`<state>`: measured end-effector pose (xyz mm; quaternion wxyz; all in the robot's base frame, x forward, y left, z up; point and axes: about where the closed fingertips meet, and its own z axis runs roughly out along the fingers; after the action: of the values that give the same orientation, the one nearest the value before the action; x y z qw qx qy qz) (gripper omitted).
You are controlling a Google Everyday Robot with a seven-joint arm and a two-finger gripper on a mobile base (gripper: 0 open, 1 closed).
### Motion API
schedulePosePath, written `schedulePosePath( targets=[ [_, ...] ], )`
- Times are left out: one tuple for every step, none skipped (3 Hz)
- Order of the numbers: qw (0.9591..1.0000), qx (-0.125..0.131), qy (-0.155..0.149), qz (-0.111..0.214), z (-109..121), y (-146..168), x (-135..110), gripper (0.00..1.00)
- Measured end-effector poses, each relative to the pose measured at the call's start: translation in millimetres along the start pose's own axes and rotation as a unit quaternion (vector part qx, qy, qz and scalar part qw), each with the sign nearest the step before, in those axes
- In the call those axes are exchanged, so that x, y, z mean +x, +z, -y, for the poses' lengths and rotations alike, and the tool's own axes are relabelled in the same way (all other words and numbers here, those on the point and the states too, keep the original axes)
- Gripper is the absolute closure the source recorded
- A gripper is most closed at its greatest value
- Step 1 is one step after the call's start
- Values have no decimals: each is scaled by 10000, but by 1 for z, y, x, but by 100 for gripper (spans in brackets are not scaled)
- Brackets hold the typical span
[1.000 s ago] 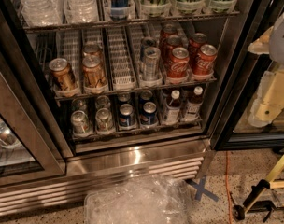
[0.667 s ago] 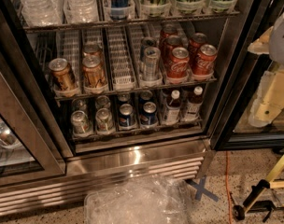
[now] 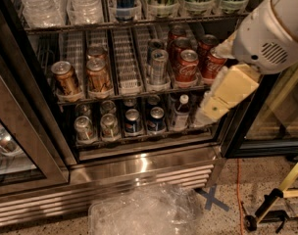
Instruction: Pick water bottle from top shelf of fridge
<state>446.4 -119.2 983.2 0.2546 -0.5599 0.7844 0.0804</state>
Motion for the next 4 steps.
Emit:
schedulePosePath(
  targets=[
    [9950, -220, 219, 947, -24, 6, -65, 0],
    [9951, -216, 214, 941, -24, 6, -65, 0],
    [9898, -195, 220, 1394, -38, 6, -95, 0],
    [9707, -284, 734, 2269, -66, 6, -149, 0]
  ],
)
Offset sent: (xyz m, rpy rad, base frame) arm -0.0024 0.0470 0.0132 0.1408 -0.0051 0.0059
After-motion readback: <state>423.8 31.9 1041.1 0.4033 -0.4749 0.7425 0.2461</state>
